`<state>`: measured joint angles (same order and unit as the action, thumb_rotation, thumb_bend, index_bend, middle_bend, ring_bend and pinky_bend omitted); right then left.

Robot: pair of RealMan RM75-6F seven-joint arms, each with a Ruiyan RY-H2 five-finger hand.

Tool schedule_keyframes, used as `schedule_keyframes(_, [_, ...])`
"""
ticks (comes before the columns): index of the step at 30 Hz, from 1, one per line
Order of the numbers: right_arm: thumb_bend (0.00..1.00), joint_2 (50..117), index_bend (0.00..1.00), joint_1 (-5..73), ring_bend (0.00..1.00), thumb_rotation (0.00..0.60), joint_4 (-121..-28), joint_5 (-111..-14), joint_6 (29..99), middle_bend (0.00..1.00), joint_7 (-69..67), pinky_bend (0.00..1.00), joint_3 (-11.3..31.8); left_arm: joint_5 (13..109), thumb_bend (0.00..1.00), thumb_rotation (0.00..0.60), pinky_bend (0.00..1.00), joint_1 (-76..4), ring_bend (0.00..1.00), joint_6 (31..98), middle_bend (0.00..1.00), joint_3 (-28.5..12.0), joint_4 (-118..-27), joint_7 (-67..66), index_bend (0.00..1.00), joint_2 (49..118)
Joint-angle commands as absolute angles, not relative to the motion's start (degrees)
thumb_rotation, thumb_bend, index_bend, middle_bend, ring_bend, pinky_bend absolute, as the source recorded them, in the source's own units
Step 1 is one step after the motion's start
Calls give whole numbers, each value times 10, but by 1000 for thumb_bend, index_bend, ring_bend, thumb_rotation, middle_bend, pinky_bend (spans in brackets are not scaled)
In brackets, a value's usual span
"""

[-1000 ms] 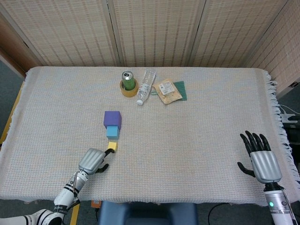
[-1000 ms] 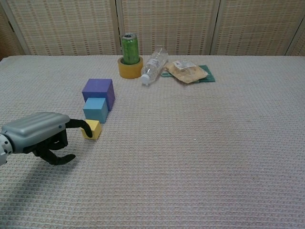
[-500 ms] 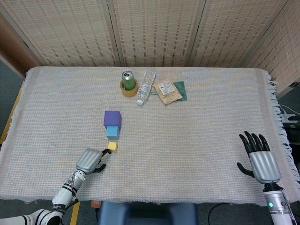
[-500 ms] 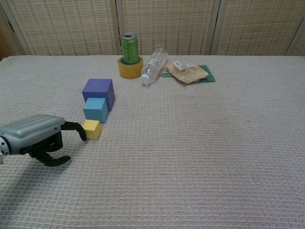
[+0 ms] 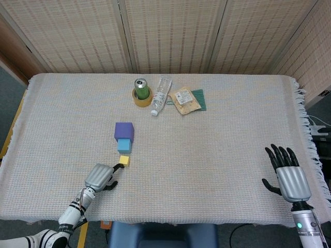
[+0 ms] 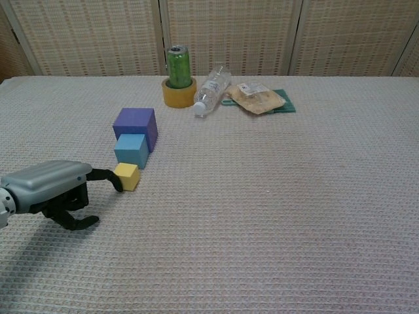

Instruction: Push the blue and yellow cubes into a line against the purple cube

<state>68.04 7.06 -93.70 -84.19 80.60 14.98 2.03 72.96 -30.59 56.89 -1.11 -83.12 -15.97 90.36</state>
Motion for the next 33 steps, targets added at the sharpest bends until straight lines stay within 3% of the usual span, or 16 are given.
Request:
schedule_keyframes(1, [26,680,0,71,0,520,-937,-842,805,0,150,0,20,730,390,600,1000,-307,1000,567,1000,-11,-830,-160,269,905])
schedule_keyframes(13, [26,679,0,71,0,521,-938,-841,804,0,149,0,21,732,391,600,1000,-311,1000,553,1000,-9,-823,-148,199,910])
schedule_keyframes(33, [26,679,0,71,0,520,-938,-840,801,0,150,0,21,718,390,600,1000,-317,1000,543,1000,-21,-804,-142,164,917])
